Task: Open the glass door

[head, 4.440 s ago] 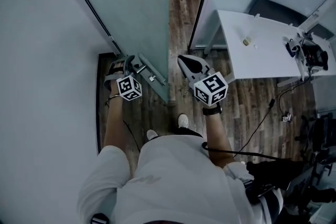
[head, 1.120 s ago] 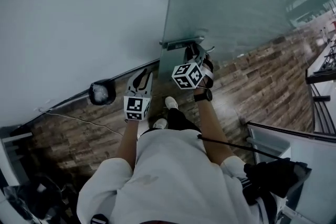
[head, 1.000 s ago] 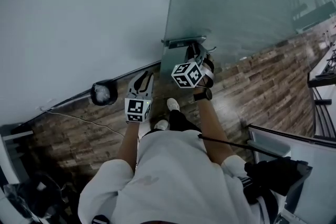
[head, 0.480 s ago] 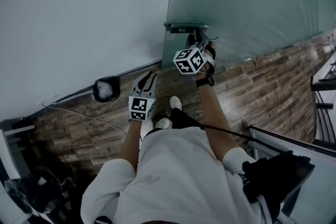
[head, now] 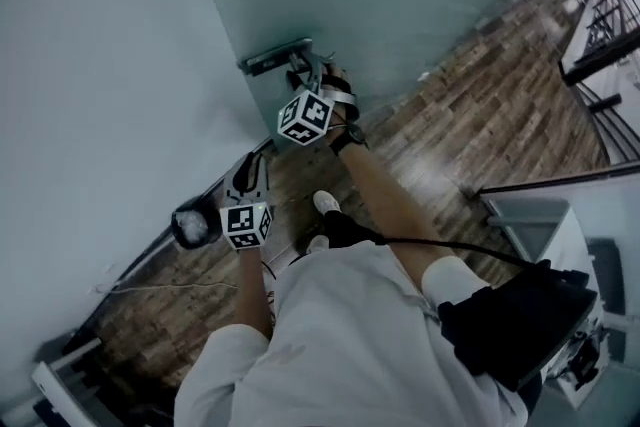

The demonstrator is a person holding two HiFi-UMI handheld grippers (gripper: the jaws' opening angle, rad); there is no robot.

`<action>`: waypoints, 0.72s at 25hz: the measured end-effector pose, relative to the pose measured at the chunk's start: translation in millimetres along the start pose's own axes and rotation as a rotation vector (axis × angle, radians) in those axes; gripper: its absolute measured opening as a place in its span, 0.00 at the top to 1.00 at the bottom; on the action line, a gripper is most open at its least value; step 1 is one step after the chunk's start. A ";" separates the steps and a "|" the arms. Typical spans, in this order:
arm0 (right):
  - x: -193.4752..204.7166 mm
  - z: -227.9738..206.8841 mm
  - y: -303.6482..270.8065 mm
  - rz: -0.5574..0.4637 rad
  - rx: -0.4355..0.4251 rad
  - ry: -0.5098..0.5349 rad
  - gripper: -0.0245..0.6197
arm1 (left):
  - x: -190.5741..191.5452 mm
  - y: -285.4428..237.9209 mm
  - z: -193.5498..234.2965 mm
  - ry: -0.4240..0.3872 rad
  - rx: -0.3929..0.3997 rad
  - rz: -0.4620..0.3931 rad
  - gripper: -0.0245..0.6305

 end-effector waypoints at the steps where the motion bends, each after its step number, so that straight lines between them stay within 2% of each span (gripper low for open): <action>1: -2.9 -3.1 19.5 -0.046 0.031 0.011 0.64 | -8.3 0.5 -2.4 -0.011 0.012 -0.020 0.84; 3: 3.0 -15.7 72.0 -0.127 0.065 -0.058 0.64 | -26.3 1.4 -19.8 -0.028 0.052 -0.063 0.84; 5: 30.5 -33.5 134.8 -0.174 0.047 -0.240 0.64 | -44.4 -2.3 -53.1 -0.044 0.129 -0.107 0.84; 8: 92.1 -58.7 233.6 -0.189 0.053 -0.518 0.64 | -74.7 -14.0 -121.2 -0.074 0.302 -0.172 0.84; 9: 113.6 -64.4 265.6 -0.181 0.085 -0.584 0.65 | -84.5 -17.6 -147.4 -0.086 0.367 -0.192 0.84; 13: 193.4 -81.6 382.1 -0.129 0.282 -0.762 0.88 | -119.6 -26.6 -262.6 -0.139 0.612 -0.267 0.84; 18: 278.2 -98.8 502.6 -0.084 0.475 -0.910 0.95 | -148.5 -12.9 -407.3 -0.178 0.819 -0.343 0.84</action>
Point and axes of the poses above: the fingertips, and each gripper's own axes: y backward along the fingers, z to its left, x out of its underside, the point moved 10 cm from there along y, backward along the fingers, and after that the axes turned 9 degrees about -y, right-handed, at the moved point
